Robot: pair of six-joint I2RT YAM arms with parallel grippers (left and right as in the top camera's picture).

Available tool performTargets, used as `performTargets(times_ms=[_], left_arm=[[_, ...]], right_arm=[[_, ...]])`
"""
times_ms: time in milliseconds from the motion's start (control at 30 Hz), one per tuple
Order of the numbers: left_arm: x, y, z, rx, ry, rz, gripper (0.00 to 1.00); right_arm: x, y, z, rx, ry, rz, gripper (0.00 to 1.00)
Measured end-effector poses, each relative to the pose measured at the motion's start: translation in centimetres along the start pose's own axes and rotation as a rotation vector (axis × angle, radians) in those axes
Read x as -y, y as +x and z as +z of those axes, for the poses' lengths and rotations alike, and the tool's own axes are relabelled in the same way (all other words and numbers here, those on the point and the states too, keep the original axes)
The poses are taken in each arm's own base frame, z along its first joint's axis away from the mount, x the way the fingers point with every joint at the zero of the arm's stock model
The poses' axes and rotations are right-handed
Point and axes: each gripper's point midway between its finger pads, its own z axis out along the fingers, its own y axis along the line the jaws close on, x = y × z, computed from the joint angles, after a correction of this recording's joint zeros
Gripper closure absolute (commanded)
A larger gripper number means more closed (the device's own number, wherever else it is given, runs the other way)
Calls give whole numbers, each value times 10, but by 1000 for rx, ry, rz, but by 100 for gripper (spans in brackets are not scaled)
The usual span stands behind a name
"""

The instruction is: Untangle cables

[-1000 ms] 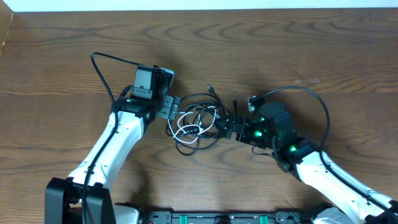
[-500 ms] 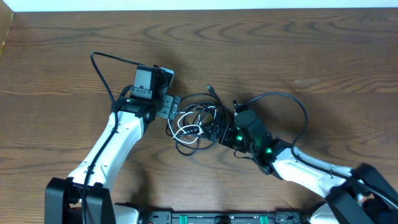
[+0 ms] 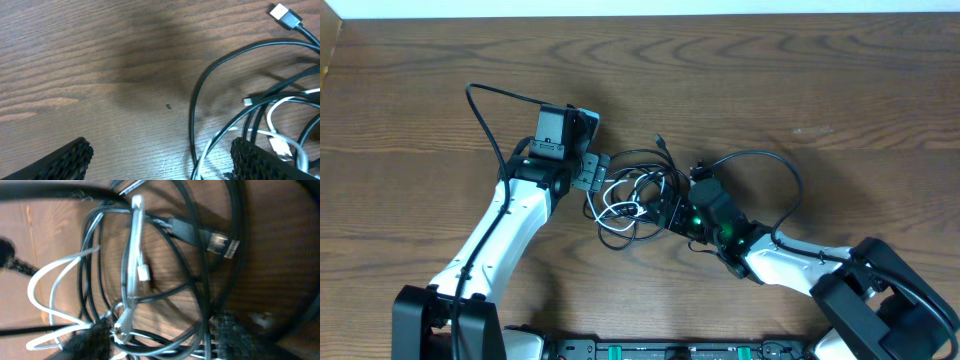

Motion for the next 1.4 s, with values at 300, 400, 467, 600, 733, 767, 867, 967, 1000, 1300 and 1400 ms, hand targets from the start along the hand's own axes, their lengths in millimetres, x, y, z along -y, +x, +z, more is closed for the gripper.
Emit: performTargets(times_ms=[300,400,467,600,733,767,867,967,1000,1300,1400], left_arm=[[0,0,0,0,0,0,11],[0,0,0,0,0,0,11],[0,0,0,0,0,0,11],[0,0,0,0,0,0,11],[0,0,0,0,0,-2,11],[0,0,0,0,0,-3,11],[0,0,0,0,0,-3,11],[0,0,0,0,0,-3,11],[0,0,0,0,0,-3,11],[0,0,0,0,0,-3,11],[0,0,0,0,0,-3,11]], right_arm=[[2,0,2,2,6,11,99],[-1,-1,2,9,-5,8,99],[-7,-3,2,16,-31,3,99],[-27,-12,-2,18,-133,-5,99],[-45,-32,-12,19,-250,-3,99],[-50,-39,-15,25,-284,-6,99],[-61,-59,-29,38,-381,-18,99],[-70,-72,-40,47,-451,-28,99],[-72,-74,-42,47,-463,-32,99],[-67,-66,-41,-5,-459,-44,98],[-49,-61,-35,-31,-387,-37,86]])
